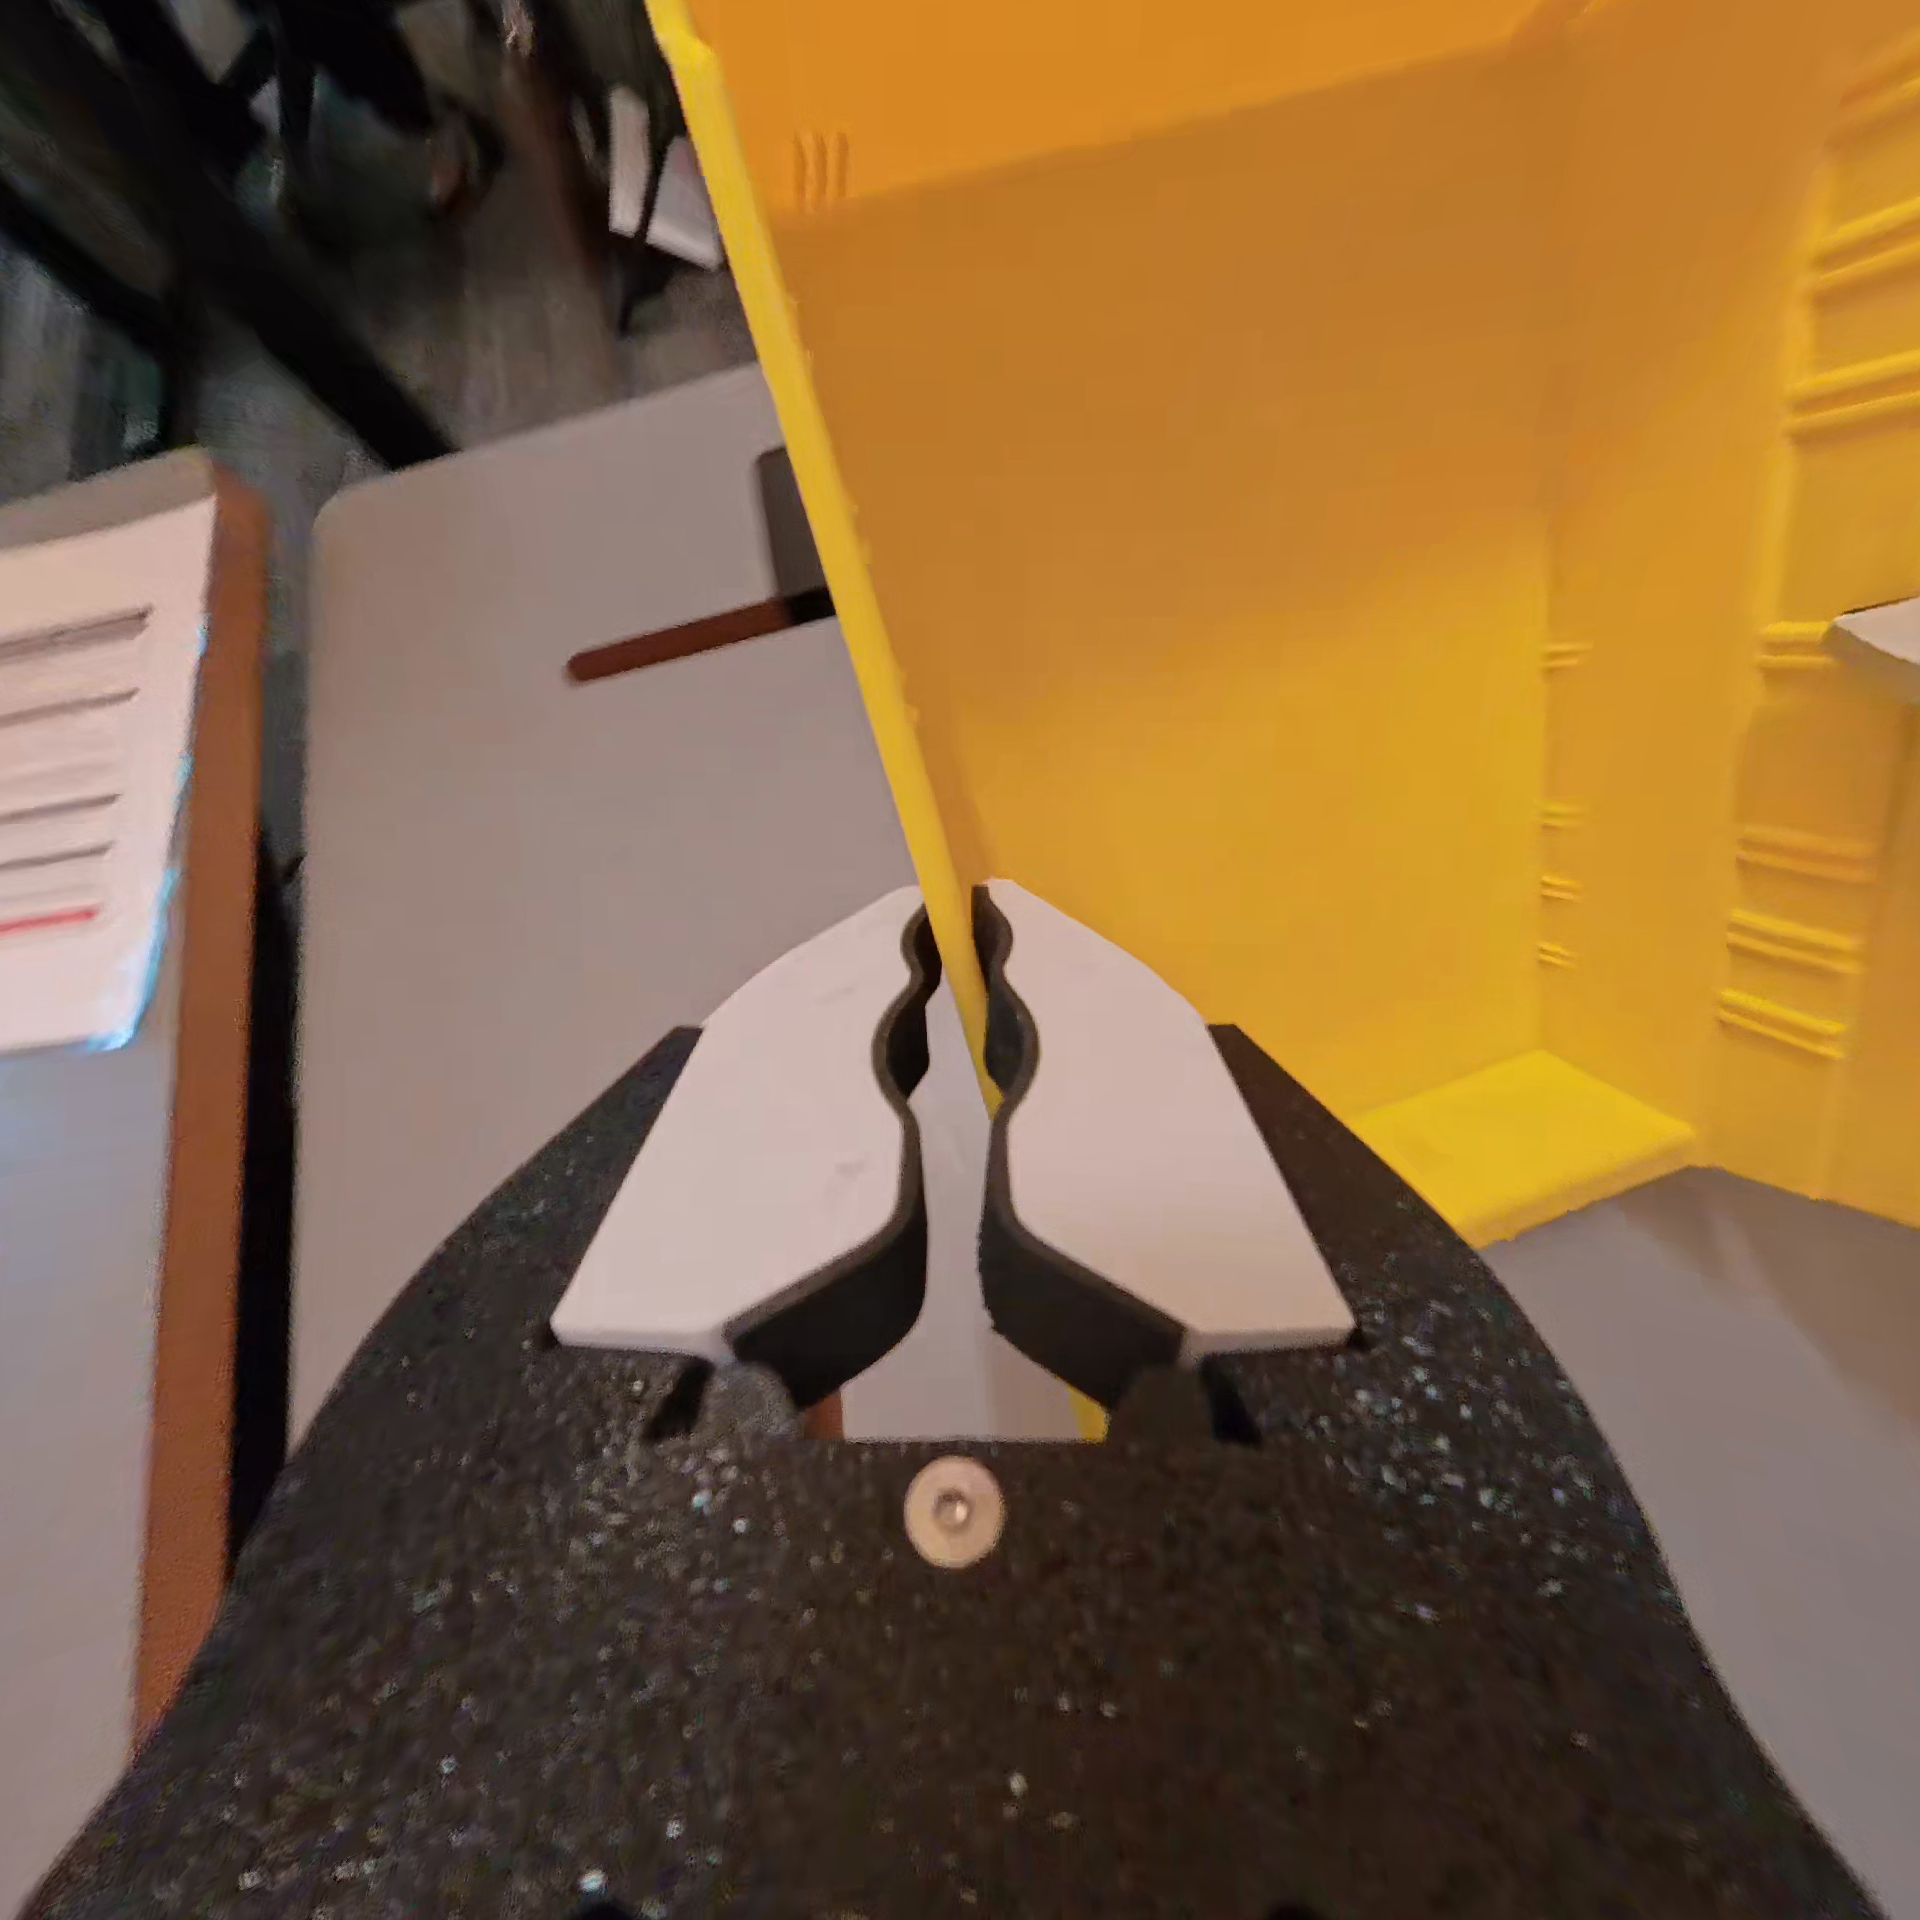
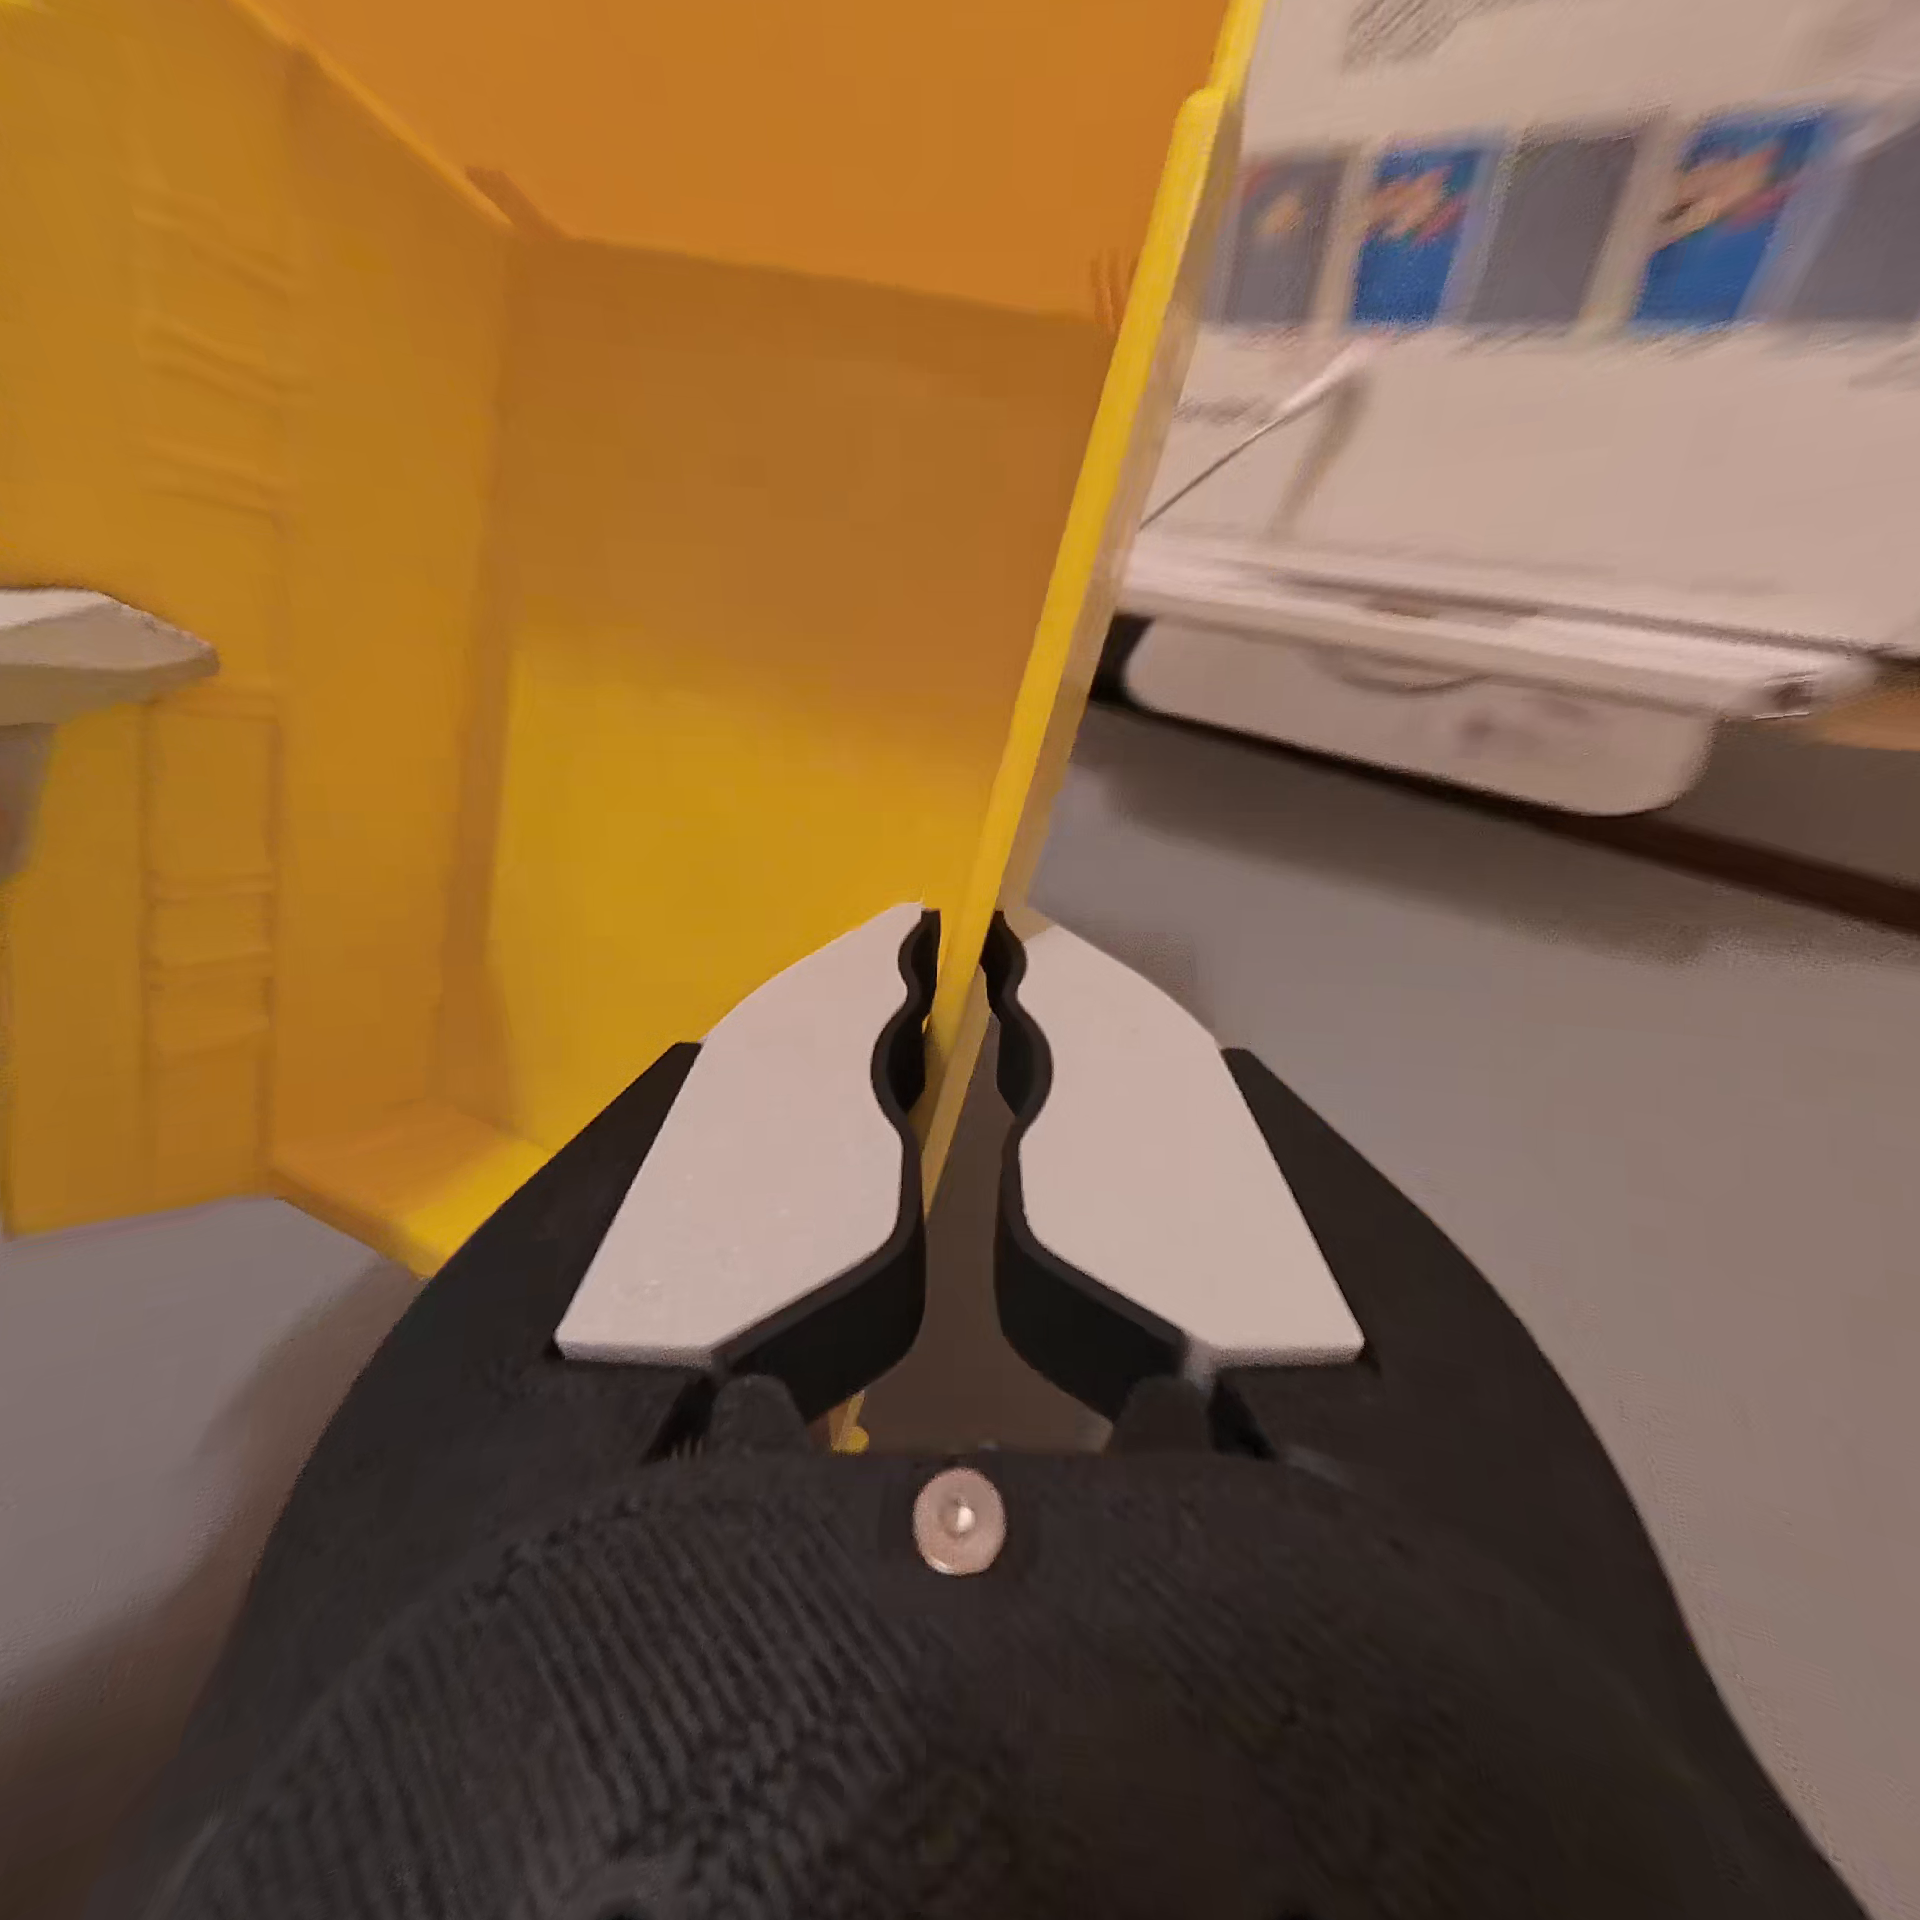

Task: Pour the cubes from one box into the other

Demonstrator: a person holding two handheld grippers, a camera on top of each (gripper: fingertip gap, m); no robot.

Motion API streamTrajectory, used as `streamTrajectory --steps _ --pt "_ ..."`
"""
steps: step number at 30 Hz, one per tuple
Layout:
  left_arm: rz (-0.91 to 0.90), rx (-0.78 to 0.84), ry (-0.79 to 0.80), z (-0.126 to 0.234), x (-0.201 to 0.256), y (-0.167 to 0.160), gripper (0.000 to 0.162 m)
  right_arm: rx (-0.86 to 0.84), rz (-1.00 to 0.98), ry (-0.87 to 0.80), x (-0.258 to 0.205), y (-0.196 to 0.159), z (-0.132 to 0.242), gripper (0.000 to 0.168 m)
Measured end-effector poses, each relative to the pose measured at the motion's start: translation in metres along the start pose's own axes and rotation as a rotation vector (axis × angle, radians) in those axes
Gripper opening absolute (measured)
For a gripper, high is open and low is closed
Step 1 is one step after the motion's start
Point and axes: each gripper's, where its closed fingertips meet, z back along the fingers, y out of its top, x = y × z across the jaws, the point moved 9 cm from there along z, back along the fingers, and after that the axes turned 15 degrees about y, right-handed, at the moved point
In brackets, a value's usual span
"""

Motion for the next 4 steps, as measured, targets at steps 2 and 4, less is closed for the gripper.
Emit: streamTrajectory --steps 2,4 --pt "0.004 -0.07 0.034 -0.013 -0.031 -0.01 0.004 -0.07 -0.046 0.057 -0.012 -0.003 -0.04 0.008" --pt "-0.005 -0.159 0.041 -0.027 -0.061 -0.018 0.005 -0.112 -0.084 0.098 -0.025 -0.003 -0.071 0.009"
